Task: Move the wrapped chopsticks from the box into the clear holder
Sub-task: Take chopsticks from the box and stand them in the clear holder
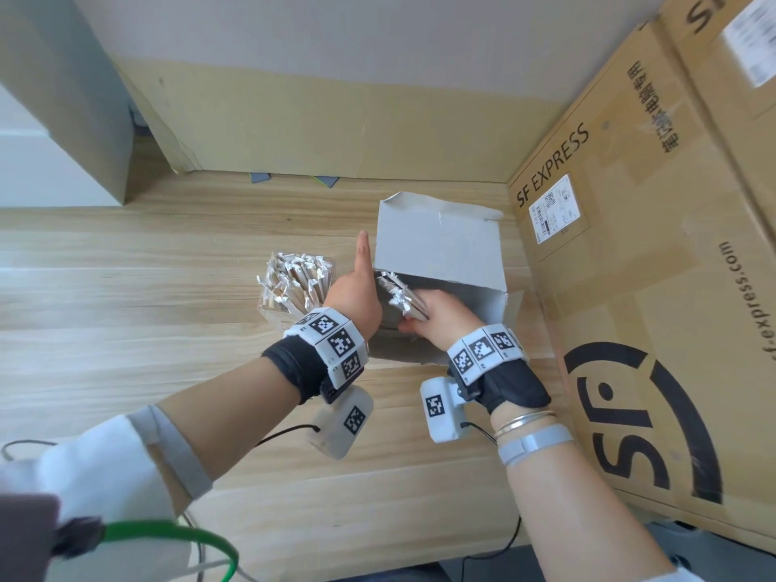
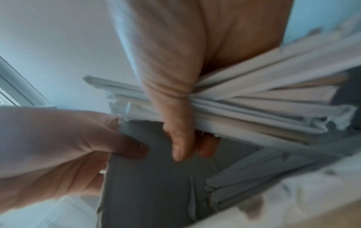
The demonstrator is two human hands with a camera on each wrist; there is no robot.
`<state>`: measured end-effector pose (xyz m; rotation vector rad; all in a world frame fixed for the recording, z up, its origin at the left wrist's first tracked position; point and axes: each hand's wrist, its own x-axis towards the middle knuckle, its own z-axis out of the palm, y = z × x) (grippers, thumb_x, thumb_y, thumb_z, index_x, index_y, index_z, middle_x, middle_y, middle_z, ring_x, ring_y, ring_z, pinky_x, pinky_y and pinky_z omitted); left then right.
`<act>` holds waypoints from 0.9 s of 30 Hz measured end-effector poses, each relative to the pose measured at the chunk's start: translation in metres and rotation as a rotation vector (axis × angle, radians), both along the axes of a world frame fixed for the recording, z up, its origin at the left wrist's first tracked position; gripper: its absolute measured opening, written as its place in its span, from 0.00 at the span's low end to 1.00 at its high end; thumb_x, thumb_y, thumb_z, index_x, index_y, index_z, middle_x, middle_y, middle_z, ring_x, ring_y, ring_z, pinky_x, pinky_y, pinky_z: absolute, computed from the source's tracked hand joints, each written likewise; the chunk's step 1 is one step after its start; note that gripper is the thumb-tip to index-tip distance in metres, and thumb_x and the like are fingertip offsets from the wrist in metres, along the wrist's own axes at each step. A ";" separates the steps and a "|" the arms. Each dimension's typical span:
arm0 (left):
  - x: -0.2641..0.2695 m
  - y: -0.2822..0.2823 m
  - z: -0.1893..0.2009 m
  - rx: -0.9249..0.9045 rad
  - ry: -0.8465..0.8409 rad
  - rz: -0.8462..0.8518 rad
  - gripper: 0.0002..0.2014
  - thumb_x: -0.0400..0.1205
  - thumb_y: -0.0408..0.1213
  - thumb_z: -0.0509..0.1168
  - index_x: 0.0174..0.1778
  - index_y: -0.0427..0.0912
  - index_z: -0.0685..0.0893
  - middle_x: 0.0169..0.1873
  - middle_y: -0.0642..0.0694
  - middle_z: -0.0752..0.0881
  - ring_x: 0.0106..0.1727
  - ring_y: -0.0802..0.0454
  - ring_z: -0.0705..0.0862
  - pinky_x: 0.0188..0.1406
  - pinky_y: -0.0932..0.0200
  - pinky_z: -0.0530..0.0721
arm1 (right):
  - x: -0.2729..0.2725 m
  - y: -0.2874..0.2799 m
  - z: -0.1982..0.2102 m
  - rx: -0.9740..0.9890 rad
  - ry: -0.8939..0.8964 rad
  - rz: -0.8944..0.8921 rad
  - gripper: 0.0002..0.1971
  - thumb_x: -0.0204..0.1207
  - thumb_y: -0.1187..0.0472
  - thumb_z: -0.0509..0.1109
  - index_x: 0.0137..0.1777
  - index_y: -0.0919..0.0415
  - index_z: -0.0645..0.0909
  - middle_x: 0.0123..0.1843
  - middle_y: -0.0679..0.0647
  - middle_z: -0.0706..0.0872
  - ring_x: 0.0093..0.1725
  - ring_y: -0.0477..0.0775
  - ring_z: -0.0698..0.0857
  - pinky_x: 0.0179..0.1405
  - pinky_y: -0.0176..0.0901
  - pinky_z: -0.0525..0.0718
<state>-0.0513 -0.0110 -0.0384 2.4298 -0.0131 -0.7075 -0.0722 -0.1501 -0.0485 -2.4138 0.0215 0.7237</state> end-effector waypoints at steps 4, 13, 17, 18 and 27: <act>0.001 0.000 0.003 0.021 -0.015 0.010 0.36 0.78 0.20 0.54 0.80 0.41 0.46 0.25 0.44 0.73 0.27 0.48 0.75 0.33 0.55 0.76 | 0.002 -0.002 0.008 0.191 -0.054 -0.098 0.17 0.71 0.59 0.75 0.30 0.47 0.69 0.29 0.43 0.75 0.31 0.43 0.74 0.36 0.38 0.72; 0.000 -0.001 0.000 0.126 -0.010 -0.122 0.32 0.78 0.21 0.54 0.78 0.38 0.52 0.60 0.29 0.78 0.56 0.34 0.83 0.52 0.49 0.80 | 0.013 0.002 0.006 0.457 -0.336 -0.405 0.18 0.77 0.55 0.68 0.28 0.54 0.69 0.26 0.50 0.76 0.25 0.40 0.76 0.37 0.26 0.75; -0.004 -0.001 0.003 0.109 -0.006 -0.186 0.40 0.78 0.23 0.57 0.82 0.49 0.45 0.75 0.33 0.62 0.70 0.32 0.72 0.67 0.45 0.74 | 0.013 0.003 0.008 0.554 -0.449 -0.484 0.15 0.79 0.61 0.66 0.31 0.55 0.71 0.27 0.53 0.75 0.27 0.41 0.76 0.37 0.24 0.76; -0.005 -0.001 0.004 0.092 -0.055 -0.195 0.39 0.78 0.26 0.60 0.81 0.50 0.48 0.77 0.35 0.58 0.74 0.33 0.67 0.71 0.44 0.70 | 0.014 0.004 0.009 0.571 -0.470 -0.497 0.14 0.79 0.62 0.66 0.32 0.56 0.71 0.27 0.53 0.75 0.26 0.39 0.76 0.38 0.24 0.76; 0.000 -0.001 0.007 0.030 -0.175 -0.264 0.23 0.71 0.58 0.69 0.51 0.44 0.81 0.58 0.44 0.76 0.63 0.43 0.69 0.66 0.53 0.70 | 0.029 0.012 0.019 0.674 -0.623 -0.606 0.11 0.75 0.55 0.66 0.33 0.57 0.72 0.25 0.47 0.77 0.28 0.43 0.78 0.41 0.37 0.80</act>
